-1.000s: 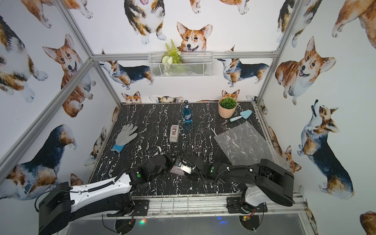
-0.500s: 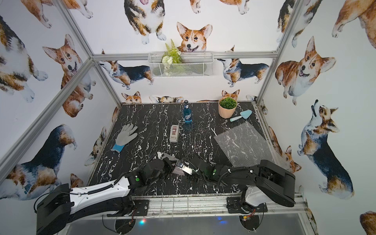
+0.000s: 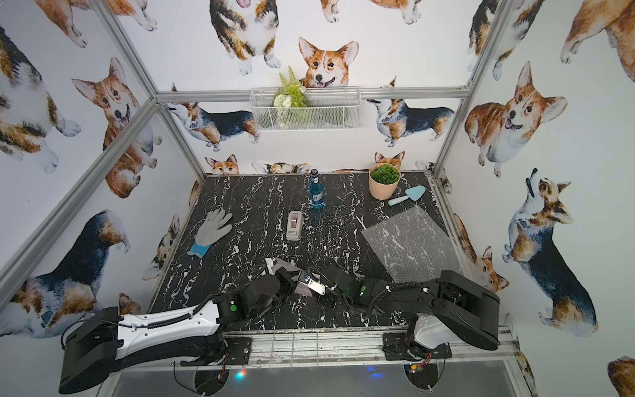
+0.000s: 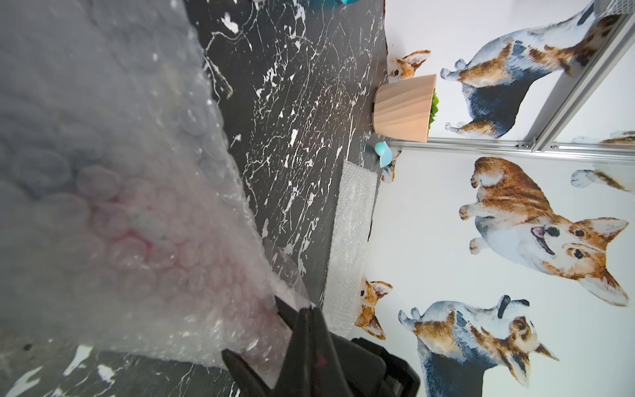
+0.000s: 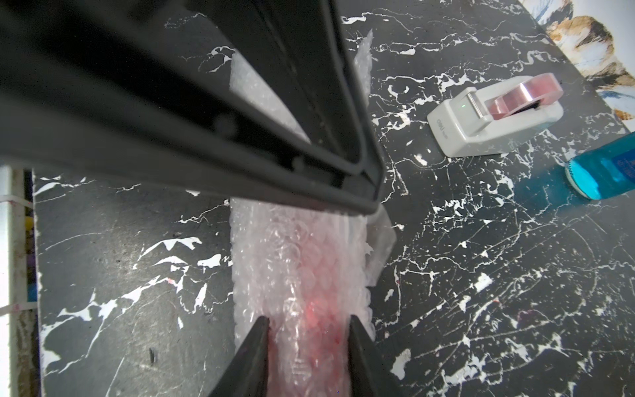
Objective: Wrap wine bottles in bubble wrap
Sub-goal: Stick the tape on the bubble wrap.
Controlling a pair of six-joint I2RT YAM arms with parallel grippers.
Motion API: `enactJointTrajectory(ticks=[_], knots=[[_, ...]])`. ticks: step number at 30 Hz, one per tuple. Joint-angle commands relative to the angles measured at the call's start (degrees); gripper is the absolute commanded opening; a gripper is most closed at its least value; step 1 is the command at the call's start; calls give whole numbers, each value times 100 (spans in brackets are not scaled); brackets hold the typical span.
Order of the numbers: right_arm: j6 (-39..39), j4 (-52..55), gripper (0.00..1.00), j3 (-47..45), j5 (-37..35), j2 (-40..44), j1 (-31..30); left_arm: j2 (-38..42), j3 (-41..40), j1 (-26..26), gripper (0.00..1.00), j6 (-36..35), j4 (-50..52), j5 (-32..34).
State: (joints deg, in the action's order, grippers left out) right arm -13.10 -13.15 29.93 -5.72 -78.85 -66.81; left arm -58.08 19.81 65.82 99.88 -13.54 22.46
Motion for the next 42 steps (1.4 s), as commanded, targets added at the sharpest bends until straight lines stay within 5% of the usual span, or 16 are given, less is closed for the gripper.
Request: enactJointTrajectory(ticks=[1, 14, 42], knots=[[133, 708, 37, -65, 78, 18, -9, -176, -48, 126, 0, 333, -282, 370], [123, 732, 36, -49, 61, -69, -17, -382, -56, 536, 0, 609, -98, 570], [106, 823, 32, -59, 204, 50, -17, -868, -64, 539, 0, 718, -240, 584]])
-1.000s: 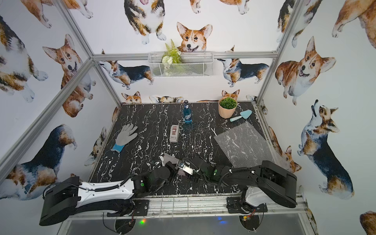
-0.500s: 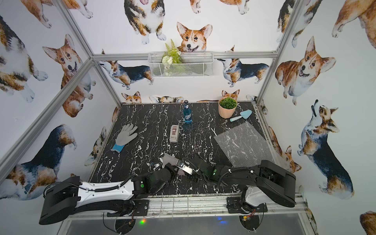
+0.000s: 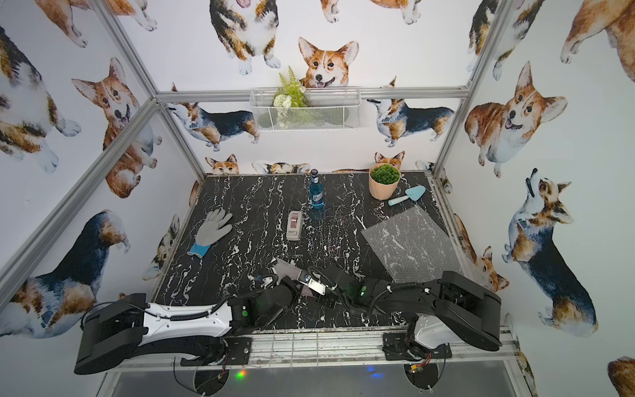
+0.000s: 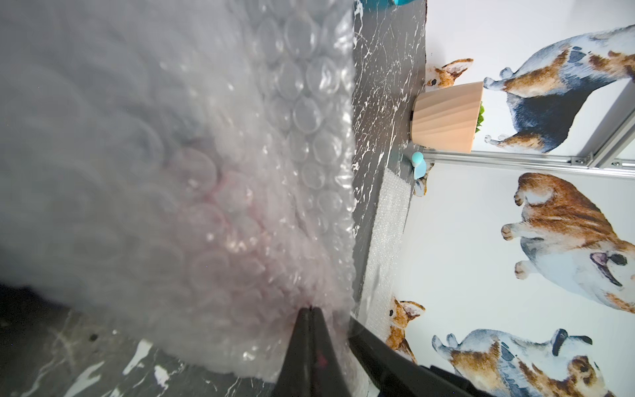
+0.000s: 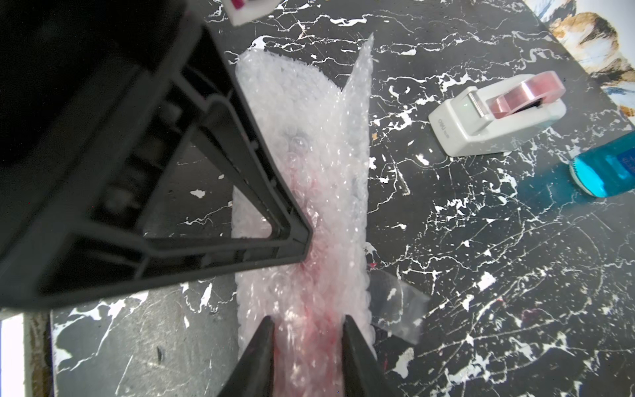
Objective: Wrap wine bottles in bubble wrap
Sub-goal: Stick the tape on the bubble wrap.
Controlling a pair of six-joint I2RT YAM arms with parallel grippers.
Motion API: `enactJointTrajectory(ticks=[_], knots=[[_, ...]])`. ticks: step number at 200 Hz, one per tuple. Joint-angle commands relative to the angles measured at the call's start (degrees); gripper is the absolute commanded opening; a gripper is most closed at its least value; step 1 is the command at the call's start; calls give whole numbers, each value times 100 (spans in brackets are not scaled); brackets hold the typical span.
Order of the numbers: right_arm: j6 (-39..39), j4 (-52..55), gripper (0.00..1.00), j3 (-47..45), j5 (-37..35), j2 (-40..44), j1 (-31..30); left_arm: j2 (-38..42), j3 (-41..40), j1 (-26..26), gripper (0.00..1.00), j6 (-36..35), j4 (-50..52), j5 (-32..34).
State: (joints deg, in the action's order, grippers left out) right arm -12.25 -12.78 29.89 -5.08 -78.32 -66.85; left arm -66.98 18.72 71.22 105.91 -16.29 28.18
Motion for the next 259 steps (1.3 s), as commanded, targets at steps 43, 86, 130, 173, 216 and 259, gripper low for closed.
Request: enactJointTrajectory(ticks=[43, 86, 130, 173, 216, 259], knots=[[39, 777, 32, -79, 160, 4, -15, 232, 32, -1, 4, 103, 381, 29], [46, 792, 32, -79, 182, 33, -18, 168, 3, -3, 7, 79, 310, 8], [47, 803, 31, -78, 208, 33, -13, 142, 21, -3, 13, 53, 323, -14], [59, 788, 31, -129, 211, 80, -12, 106, 44, -3, 18, 36, 374, -31], [65, 779, 31, -146, 220, 91, -13, 78, 98, -47, 23, -30, 425, -72], [65, 761, 31, -158, 240, 93, -14, 81, 193, -107, 23, -221, 584, -171]])
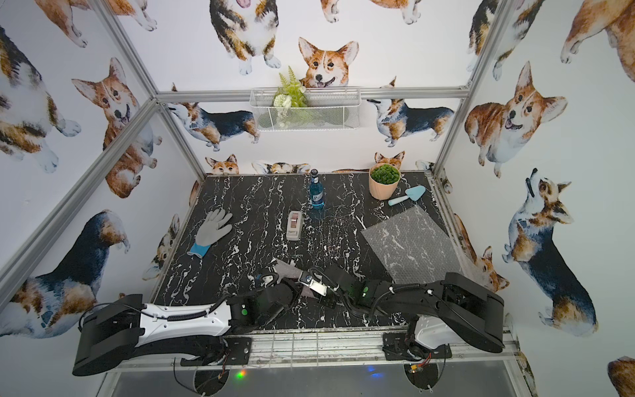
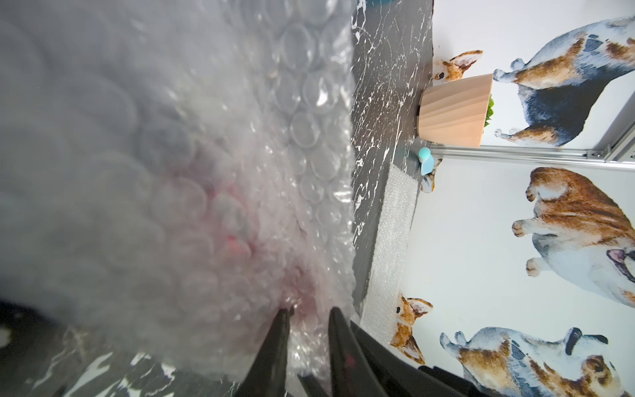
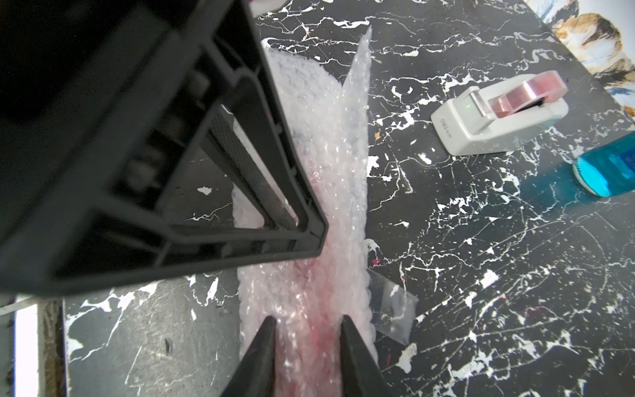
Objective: Wrap wine bottles in bubble wrap
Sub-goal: Stick the tape on the bubble wrap.
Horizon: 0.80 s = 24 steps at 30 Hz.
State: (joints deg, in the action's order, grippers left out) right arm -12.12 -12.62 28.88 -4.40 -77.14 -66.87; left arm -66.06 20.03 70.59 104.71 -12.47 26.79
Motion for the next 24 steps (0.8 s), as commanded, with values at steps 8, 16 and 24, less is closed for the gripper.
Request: enactJointTrajectory(ticks=[8, 16, 24], knots=[[17, 757, 30, -50, 210, -39, -10, -100, 181, -204, 12, -436, 155, -288], [-45, 770, 30, -15, 204, -86, -15, -144, 343, -405, 12, -783, 563, -875], [-36, 772, 30, -33, 181, -54, -13, -210, 489, -672, 16, -1211, 843, -1340]])
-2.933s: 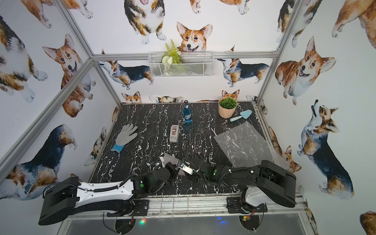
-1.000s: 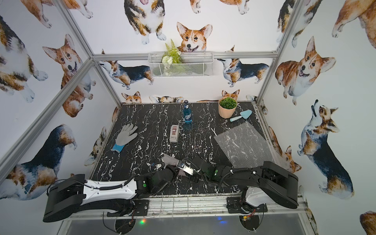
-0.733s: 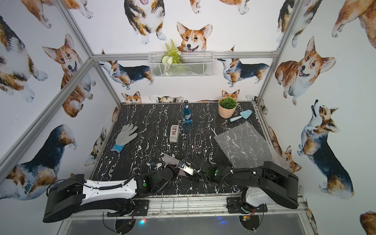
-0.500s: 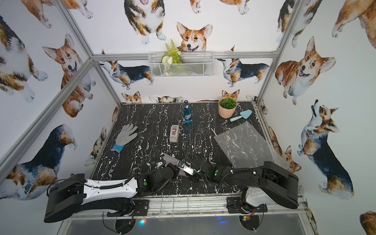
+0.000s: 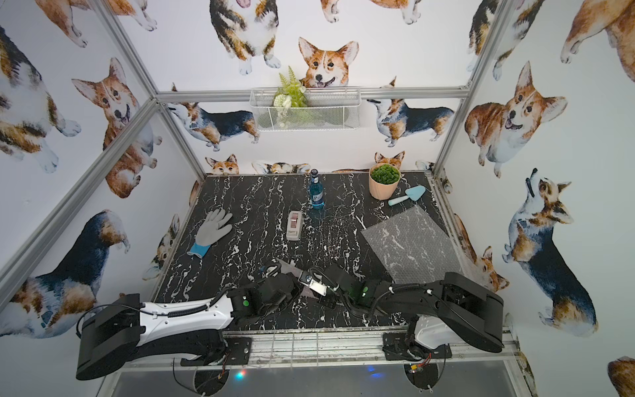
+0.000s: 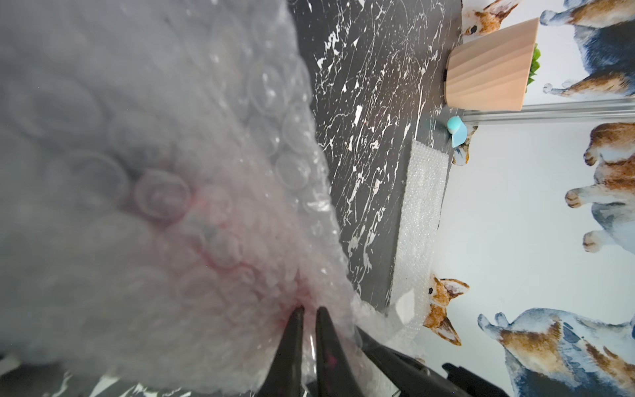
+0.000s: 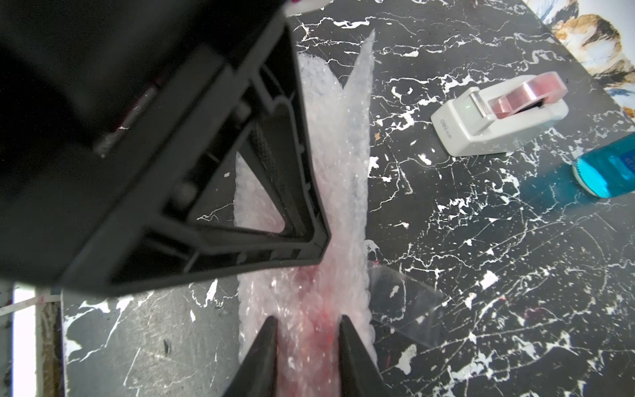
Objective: Wrap wine bottles in bubble wrap
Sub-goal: Stick the tape on the bubble wrap.
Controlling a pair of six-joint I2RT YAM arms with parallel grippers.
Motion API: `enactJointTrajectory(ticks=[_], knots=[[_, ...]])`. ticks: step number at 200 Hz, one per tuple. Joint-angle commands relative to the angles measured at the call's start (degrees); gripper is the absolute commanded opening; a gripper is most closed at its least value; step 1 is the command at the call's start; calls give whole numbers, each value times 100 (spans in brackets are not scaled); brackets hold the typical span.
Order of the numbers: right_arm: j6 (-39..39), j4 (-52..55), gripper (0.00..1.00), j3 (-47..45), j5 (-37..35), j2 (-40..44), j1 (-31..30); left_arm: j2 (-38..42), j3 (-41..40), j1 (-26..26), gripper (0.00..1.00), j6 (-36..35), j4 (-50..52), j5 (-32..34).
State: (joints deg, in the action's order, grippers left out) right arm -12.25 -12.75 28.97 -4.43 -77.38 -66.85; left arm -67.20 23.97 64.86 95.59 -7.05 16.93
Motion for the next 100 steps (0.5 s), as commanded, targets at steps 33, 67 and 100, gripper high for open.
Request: enactJointTrajectory(ticks=[33, 67, 100], knots=[[-41, 774, 30, -36, 197, -48, -12, -174, 205, -189, 20, -444, 495, -577], [-33, 766, 30, -49, 201, -35, -13, -100, 224, -220, 23, -512, 596, -541], [-23, 766, 30, -82, 215, -18, -13, 40, 239, -237, 25, -531, 702, -512]])
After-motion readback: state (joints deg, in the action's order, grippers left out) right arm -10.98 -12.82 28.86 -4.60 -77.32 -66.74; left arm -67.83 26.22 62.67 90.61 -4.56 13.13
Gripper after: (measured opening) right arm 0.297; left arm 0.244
